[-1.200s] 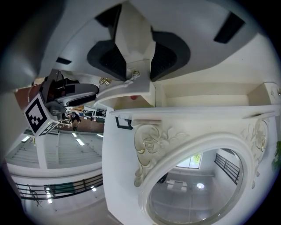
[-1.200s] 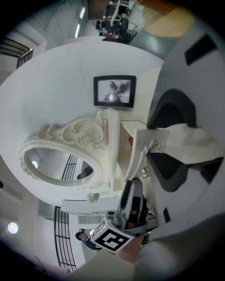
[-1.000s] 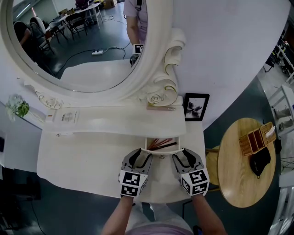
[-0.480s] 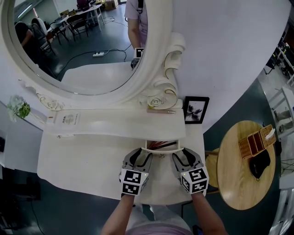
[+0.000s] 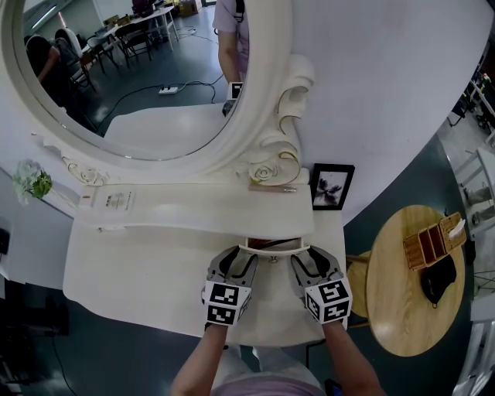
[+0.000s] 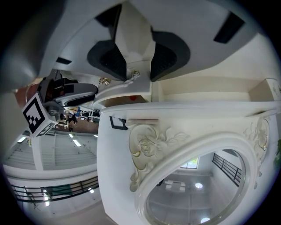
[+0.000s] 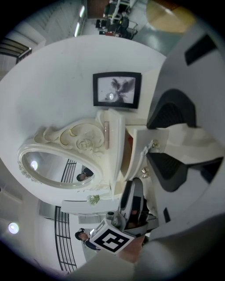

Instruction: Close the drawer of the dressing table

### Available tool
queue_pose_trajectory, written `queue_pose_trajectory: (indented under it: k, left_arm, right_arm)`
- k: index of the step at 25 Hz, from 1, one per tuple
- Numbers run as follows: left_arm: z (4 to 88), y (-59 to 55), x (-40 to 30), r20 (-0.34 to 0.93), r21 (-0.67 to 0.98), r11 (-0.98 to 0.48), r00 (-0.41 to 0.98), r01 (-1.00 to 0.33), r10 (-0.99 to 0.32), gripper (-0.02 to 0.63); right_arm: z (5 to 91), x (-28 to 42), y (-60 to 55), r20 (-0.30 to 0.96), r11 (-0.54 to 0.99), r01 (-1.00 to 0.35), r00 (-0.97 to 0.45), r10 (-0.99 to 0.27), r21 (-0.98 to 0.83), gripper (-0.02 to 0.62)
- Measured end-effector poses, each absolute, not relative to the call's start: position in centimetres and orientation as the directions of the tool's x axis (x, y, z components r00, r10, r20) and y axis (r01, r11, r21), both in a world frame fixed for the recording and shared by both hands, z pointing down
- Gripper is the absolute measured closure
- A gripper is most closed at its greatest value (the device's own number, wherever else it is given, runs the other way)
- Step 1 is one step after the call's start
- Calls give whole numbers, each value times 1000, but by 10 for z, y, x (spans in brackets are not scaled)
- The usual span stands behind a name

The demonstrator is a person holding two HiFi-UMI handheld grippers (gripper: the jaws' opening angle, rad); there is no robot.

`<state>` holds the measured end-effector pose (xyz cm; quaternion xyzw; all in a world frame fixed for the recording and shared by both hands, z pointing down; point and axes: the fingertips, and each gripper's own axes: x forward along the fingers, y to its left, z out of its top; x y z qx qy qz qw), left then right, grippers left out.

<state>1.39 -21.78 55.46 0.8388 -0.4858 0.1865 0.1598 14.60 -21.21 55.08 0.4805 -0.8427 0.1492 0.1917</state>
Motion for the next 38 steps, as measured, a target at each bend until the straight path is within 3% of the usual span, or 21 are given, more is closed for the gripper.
queue_pose_trajectory:
  k: [38]
  left_arm:
    - [553, -255, 14, 456, 104, -417, 416, -903, -787, 431]
  right_arm:
    - [550, 147, -250, 436, 483, -871, -470, -768, -88, 413]
